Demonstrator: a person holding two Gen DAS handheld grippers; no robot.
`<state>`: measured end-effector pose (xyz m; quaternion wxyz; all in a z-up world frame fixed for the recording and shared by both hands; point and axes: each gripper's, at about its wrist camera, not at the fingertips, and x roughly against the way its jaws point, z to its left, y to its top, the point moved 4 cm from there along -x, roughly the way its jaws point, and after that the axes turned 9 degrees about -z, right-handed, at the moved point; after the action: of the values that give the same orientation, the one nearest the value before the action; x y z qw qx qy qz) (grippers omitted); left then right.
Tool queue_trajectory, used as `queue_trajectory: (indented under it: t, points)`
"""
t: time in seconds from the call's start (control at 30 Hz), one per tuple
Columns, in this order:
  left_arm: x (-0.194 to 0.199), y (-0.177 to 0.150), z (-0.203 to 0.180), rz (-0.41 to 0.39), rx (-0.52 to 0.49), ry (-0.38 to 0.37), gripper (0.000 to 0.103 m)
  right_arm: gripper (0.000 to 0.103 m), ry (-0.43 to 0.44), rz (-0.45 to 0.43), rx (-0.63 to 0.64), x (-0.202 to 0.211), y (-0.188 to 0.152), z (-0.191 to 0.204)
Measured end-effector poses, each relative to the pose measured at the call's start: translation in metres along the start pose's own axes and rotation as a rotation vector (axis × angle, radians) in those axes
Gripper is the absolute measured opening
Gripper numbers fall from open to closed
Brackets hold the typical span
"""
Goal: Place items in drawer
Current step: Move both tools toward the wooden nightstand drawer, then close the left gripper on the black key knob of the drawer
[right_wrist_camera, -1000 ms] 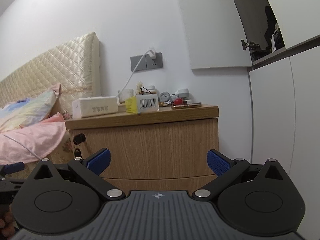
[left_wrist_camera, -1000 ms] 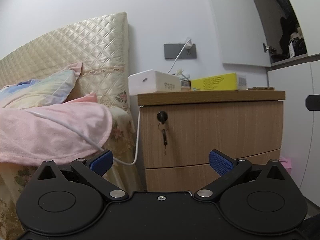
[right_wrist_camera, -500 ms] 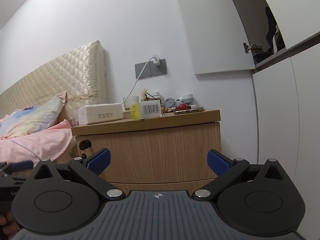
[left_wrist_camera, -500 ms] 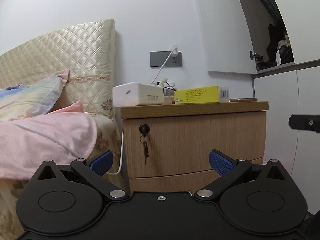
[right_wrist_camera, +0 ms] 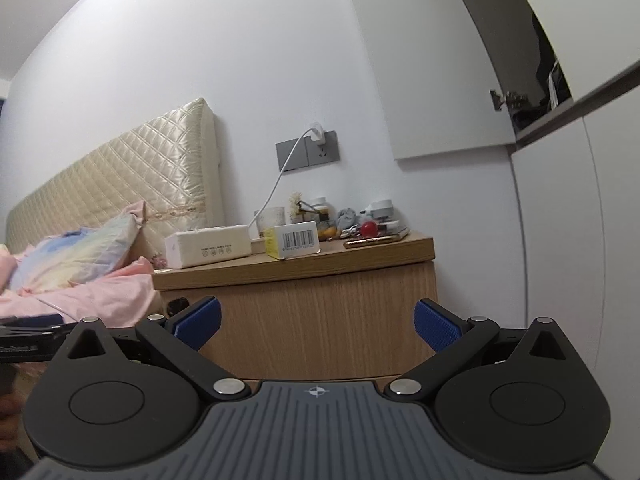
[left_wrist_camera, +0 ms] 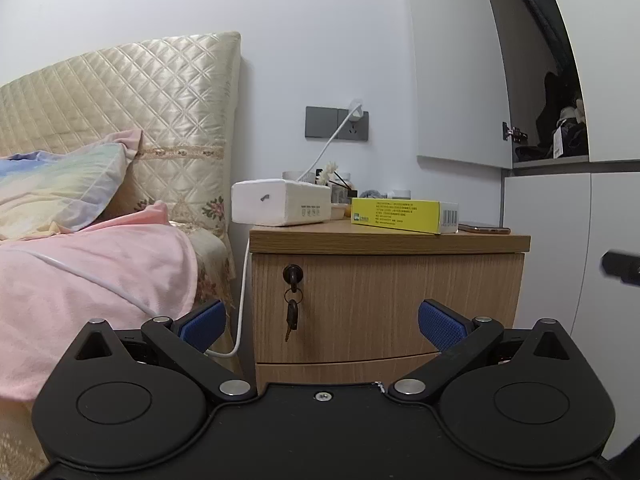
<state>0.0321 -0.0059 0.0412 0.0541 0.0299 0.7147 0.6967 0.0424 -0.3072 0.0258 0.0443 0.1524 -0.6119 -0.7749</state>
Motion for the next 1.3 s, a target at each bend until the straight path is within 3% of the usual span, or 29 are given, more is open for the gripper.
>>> queue_trajectory:
  t: [0.13, 0.43, 0.6, 0.67, 0.8, 1.07, 1.3]
  points:
    - [-0.009, 0.01, 0.004, 0.013, 0.035, -0.012, 0.102, 0.103, -0.021, 0.03, -0.026, -0.001, 0.008, -0.01]
    - [-0.035, 0.011, 0.01, 0.019, -0.012, 0.018, 0.102, 0.103, -0.069, 0.097, -0.086, -0.003, 0.027, -0.031]
    - [-0.061, 0.004, 0.013, 0.041, -0.031, 0.012, 0.102, 0.103, -0.122, 0.162, -0.161, -0.028, 0.008, -0.058]
    - [-0.073, -0.003, 0.016, 0.047, -0.027, 0.007, 0.102, 0.103, -0.11, 0.184, -0.145, -0.04, 0.008, -0.063]
    - [-0.096, -0.02, 0.023, 0.057, -0.017, -0.003, 0.102, 0.103, -0.089, 0.204, 0.036, -0.063, 0.009, -0.061]
    - [-0.14, -0.052, 0.041, 0.107, -0.049, -0.015, 0.102, 0.103, 0.006, 0.169, 0.082, -0.105, -0.009, -0.073]
    - [-0.166, -0.06, 0.051, 0.107, -0.017, -0.043, 0.102, 0.103, 0.088, 0.138, 0.122, -0.141, -0.025, -0.084]
